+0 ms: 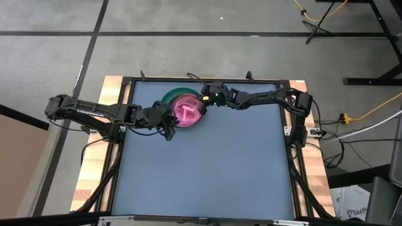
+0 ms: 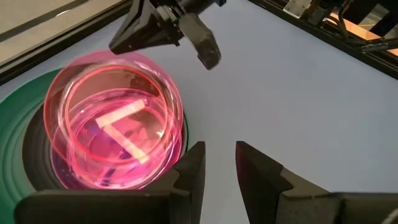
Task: Stack plastic plates
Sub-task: Stack the pink plate on the other pink plate
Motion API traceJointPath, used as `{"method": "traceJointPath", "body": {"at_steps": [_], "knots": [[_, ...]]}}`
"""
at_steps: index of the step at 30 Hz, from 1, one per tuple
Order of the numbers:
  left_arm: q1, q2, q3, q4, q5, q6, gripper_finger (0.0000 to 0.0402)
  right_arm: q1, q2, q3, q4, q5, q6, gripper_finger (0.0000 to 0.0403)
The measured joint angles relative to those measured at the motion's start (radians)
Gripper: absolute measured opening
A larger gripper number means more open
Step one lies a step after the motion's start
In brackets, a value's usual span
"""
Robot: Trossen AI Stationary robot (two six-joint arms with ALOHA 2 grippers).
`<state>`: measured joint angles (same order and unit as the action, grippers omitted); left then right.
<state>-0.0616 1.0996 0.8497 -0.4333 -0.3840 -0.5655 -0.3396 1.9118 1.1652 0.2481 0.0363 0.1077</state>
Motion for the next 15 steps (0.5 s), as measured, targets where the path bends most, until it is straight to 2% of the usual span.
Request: {"method": "traceJointPath", "body": {"at_steps": [15], "knots": [[0.000, 0.000, 0.000, 0.000, 0.000, 0.002, 0.0082, 0.052, 0.000, 0.000, 0.009, 0.077, 0.018, 0.0001]]}}
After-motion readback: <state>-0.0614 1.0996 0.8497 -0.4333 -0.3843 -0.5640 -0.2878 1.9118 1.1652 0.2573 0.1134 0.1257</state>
